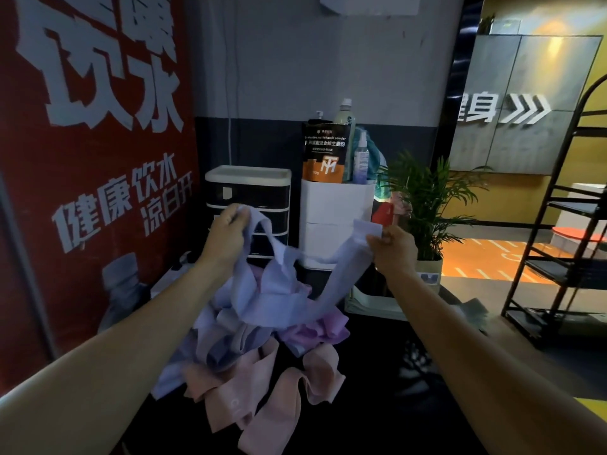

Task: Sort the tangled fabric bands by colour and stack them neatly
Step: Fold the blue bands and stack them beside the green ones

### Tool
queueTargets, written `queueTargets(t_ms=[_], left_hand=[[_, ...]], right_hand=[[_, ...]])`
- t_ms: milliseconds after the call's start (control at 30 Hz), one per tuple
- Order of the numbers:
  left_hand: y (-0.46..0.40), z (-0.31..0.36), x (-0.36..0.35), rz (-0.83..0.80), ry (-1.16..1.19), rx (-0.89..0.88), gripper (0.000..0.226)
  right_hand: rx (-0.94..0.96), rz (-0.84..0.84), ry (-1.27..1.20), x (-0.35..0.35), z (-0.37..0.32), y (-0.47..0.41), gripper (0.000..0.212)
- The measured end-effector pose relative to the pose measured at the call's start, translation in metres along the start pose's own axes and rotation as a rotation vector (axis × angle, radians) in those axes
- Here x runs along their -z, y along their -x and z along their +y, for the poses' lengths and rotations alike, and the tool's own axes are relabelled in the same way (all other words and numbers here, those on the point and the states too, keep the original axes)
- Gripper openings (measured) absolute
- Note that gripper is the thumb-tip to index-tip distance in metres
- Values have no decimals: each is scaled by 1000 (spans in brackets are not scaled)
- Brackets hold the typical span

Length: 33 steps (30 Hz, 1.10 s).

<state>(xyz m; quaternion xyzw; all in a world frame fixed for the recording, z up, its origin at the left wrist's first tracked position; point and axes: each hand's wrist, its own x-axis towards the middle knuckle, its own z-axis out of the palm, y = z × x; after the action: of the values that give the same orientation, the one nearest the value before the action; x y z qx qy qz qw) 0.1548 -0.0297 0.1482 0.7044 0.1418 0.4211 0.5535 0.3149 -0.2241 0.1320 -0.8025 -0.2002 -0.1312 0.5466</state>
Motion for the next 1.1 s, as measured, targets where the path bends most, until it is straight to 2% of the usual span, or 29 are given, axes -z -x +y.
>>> queueTargets(t_ms=[100, 200, 267, 333, 400, 500, 600, 733, 867, 1000, 1100], left_hand=[[-3, -12, 14, 89, -28, 16, 27], [-5, -19, 20, 186, -38, 24, 25], [-7, -22, 23, 266, -181, 14, 22], [-7, -28, 27, 279, -281, 36, 18], [-4, -37, 28, 147, -375, 90, 23], [1, -58, 21, -145, -619, 102, 18], [4, -65, 13, -217, -787, 40, 20], [0, -49, -6, -159, -734, -36, 13], [6, -14, -49, -281, -520, -178, 31], [4, 21, -87, -378, -264, -169, 52], [0, 42, -106, -436, -94, -207, 52]], right_hand=[[-46, 52, 12, 4, 10, -3, 28], [-68, 58, 55, 8, 19, -4, 22], [-96, 65, 55, 13, 27, -3, 16], [-128, 77, 34, 16, 34, -2, 9], [-145, 68, 12, 16, 39, 0, 11], [-113, 11, -45, 8, 38, 3, 28], [-70, -20, -57, 4, 29, 6, 30], [-6, -1, -145, 9, 10, -1, 32], [98, -34, -248, 17, -20, -6, 18], [192, -20, -301, 30, -56, -12, 17], [267, -31, -352, 43, -78, -16, 11]])
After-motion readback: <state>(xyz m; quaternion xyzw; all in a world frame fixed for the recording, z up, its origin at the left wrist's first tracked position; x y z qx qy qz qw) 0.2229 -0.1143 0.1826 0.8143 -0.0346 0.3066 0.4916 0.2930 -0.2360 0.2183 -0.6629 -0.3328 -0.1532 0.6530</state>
